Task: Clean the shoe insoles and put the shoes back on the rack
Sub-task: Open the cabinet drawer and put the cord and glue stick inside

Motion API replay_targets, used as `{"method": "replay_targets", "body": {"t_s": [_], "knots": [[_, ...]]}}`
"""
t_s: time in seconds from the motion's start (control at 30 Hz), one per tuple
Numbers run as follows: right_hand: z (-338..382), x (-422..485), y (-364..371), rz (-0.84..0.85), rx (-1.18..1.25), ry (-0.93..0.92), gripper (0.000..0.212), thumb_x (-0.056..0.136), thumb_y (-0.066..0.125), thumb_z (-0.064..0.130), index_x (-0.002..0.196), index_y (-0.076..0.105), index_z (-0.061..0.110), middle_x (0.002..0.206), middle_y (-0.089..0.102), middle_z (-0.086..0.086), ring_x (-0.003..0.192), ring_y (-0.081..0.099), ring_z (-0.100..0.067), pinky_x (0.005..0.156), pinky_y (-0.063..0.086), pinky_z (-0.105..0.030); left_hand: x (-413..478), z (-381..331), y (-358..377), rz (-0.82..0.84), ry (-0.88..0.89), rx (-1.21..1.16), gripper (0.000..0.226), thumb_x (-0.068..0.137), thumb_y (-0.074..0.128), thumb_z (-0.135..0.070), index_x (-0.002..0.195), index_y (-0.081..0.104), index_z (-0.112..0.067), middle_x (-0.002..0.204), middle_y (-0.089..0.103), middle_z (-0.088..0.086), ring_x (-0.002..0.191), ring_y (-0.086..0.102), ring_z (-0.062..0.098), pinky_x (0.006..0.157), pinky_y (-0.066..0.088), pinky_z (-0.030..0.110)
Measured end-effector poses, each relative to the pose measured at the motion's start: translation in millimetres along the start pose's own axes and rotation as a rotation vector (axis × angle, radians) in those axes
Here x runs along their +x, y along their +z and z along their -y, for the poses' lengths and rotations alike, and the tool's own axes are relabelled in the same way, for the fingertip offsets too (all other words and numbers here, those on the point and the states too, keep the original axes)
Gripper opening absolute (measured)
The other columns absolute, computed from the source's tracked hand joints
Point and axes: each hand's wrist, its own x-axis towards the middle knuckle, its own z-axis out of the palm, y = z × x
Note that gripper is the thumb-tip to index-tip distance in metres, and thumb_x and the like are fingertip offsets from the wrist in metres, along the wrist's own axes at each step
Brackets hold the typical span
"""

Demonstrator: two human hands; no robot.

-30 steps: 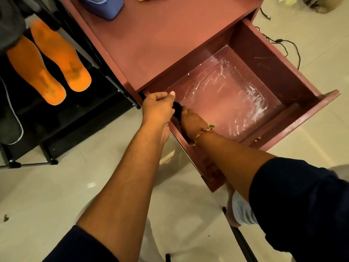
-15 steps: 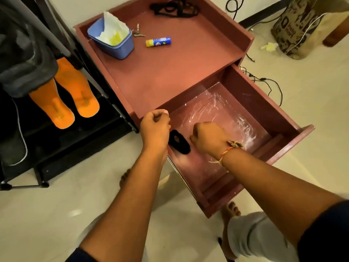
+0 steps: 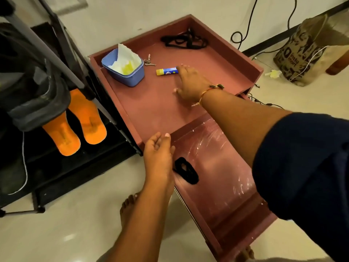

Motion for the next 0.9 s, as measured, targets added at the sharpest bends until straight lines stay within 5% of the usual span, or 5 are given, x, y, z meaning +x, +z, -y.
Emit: {"method": "replay_targets", "body": {"t_s": [0.13, 0.23, 0.43, 0.7, 0.9], "knots": [[2, 35, 7, 0.049, -0.039, -0.015, 0.081, 0.094, 0.055, 0.043, 0.158, 0.011, 0.019, 0.166, 0.012, -0.001, 0.152, 0.011, -0.026, 0.120, 0.019, -0.048, 5, 1, -1, 0.021, -0.027, -0.026, 0.038, 0.100, 0.063, -0.018, 0.137, 0.054, -0.012, 0.131, 0.062, 0.006, 0.118, 0.061, 0.011, 0.108, 0.049, 0.035], [0, 51, 12, 0.084, -0.070, -0.016, 0.074, 0.098, 0.049, 0.043, 0.158, 0.011, 0.024, 0.164, 0.019, 0.000, 0.150, 0.016, -0.030, 0.117, 0.022, -0.048, 7, 3, -2, 0.029, -0.043, -0.025, 0.036, 0.100, 0.063, -0.019, 0.134, 0.055, -0.015, 0.128, 0.064, 0.004, 0.117, 0.062, 0.010, 0.106, 0.050, 0.034], [-10, 38, 30, -0.063, -0.111, -0.056, 0.044, 0.099, 0.049, 0.028, 0.143, 0.048, 0.026, 0.128, 0.054, -0.010, 0.119, 0.045, -0.038, 0.091, 0.040, -0.041, 14, 3, 0, 0.003, -0.048, -0.033, 0.031, 0.099, 0.064, -0.020, 0.129, 0.058, -0.014, 0.126, 0.066, 0.006, 0.115, 0.064, 0.013, 0.104, 0.052, 0.034], [-35, -109, 18, -0.055, 0.088, -0.076, 0.032, 0.082, 0.062, 0.021, 0.113, 0.069, 0.017, 0.097, 0.064, -0.008, 0.091, 0.060, -0.031, 0.076, 0.049, -0.040, 14, 8, 13, 0.042, -0.048, 0.018, 0.035, 0.100, 0.063, -0.020, 0.132, 0.056, -0.007, 0.128, 0.063, 0.008, 0.114, 0.063, 0.013, 0.094, 0.054, 0.029], [-60, -234, 27, 0.227, 0.072, 0.120, 0.026, 0.075, 0.076, 0.032, 0.096, 0.069, 0.020, 0.089, 0.067, -0.002, 0.075, 0.063, -0.021, 0.068, 0.056, -0.036, 4, 14, 22, 0.056, -0.059, 0.091, 0.003, 0.100, 0.061, -0.018, 0.100, 0.058, -0.018, 0.098, 0.063, -0.002, 0.100, 0.063, 0.014, 0.087, 0.055, 0.027]]}}
